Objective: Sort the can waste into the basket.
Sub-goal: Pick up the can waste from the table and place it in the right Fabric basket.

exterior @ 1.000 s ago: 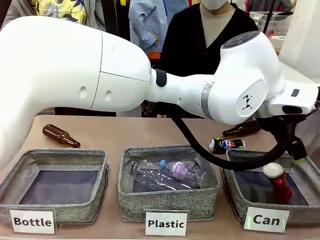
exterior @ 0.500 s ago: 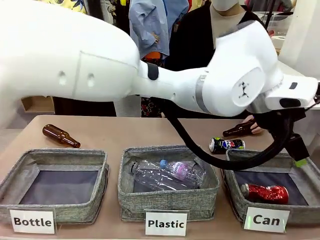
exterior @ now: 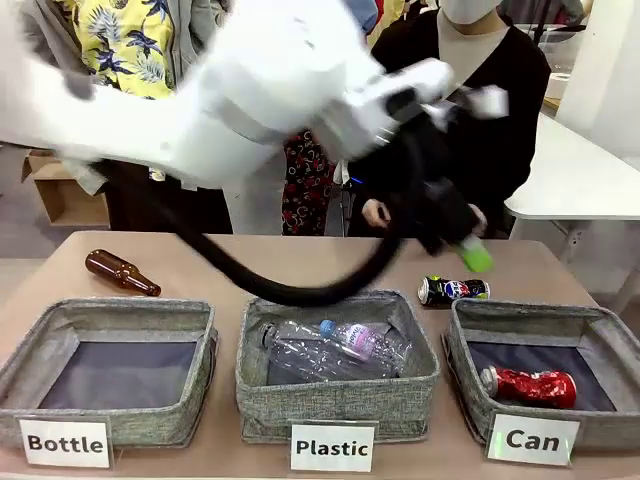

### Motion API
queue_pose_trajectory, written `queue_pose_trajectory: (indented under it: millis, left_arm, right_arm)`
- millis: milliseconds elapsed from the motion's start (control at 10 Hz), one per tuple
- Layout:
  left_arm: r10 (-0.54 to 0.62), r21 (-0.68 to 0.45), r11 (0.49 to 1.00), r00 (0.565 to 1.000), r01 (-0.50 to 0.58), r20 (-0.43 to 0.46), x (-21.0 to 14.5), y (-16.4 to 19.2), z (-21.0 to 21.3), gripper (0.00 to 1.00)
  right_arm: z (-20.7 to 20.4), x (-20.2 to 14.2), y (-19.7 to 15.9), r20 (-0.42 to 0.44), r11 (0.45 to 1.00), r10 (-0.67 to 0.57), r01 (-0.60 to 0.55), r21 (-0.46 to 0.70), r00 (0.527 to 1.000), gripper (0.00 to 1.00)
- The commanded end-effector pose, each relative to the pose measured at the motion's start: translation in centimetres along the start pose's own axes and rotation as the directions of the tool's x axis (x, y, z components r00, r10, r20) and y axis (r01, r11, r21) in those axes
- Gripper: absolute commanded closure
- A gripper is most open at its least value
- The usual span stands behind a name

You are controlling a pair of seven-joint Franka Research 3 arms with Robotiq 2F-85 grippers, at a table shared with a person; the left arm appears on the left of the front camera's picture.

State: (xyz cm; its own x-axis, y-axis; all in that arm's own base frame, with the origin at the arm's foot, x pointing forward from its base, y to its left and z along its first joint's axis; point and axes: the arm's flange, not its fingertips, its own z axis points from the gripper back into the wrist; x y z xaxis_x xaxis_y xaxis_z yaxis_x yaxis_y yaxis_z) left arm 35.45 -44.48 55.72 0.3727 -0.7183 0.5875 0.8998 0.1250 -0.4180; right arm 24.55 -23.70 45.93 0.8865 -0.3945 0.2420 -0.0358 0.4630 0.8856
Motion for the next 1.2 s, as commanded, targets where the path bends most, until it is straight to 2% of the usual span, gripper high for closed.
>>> queue_pose_trajectory:
  millis: [0, 100, 300, 500, 600, 700, 800, 900, 1000, 1100]
  left_arm:
    - [0.108, -0.001, 0.994, 0.981, -0.110, 0.159, -10.2, 1.1, 7.9, 0.00]
    - [0.146, 0.004, 0.989, 0.964, -0.151, 0.224, -12.7, 1.6, 10.9, 0.00]
    - [0.268, -0.049, 0.961, 0.881, -0.271, 0.389, -21.3, 3.9, 18.8, 0.00]
    - [0.398, -0.145, 0.914, 0.768, -0.379, 0.502, -29.4, 6.9, 24.0, 0.00]
    - [0.461, -0.214, 0.885, 0.720, -0.413, 0.519, -32.7, 8.4, 25.1, 0.00]
    - [0.517, -0.281, 0.853, 0.643, -0.439, 0.565, -36.3, 10.0, 25.8, 0.00]
    - [0.547, -0.323, 0.834, 0.596, -0.448, 0.588, -38.9, 11.1, 27.3, 0.00]
    - [0.566, -0.348, 0.822, 0.585, -0.450, 0.581, -41.7, 10.7, 29.8, 0.00]
    - [0.581, -0.326, 0.800, 0.514, -0.504, 0.631, -45.1, 9.8, 33.6, 0.00]
    - [0.585, -0.314, 0.771, 0.421, -0.554, 0.693, -49.2, 7.7, 37.3, 0.00]
  right_arm:
    - [-6.5, 1.3, 3.9, -0.089, 0.999, 0.003, 0.000, 0.032, 0.996, 0.00]
    - [-8.4, 1.2, 5.0, -0.139, 0.997, 0.006, 0.005, 0.075, 0.990, 0.00]
    - [-13.0, 0.9, 6.6, -0.248, 0.988, -0.020, 0.057, 0.144, 0.969, 0.00]
    - [-15.9, 1.0, 6.8, -0.246, 0.981, -0.078, 0.118, 0.152, 0.966, 0.00]
    - [-16.8, 0.9, 6.8, -0.255, 0.976, -0.097, 0.142, 0.167, 0.962, 0.00]
    - [-17.4, 0.9, 6.3, -0.236, 0.976, -0.124, 0.162, 0.148, 0.964, 0.00]
    - [-16.0, 0.6, 6.4, -0.276, 0.984, -0.040, 0.085, 0.154, 0.960, 0.00]
    - [-16.0, 0.6, 6.4, -0.276, 0.984, -0.040, 0.085, 0.154, 0.960, 0.00]
    - [-16.0, 0.6, 6.4, -0.276, 0.984, -0.040, 0.085, 0.154, 0.960, 0.00]
    - [-16.0, 0.6, 6.4, -0.276, 0.984, -0.040, 0.085, 0.154, 0.960, 0.00]
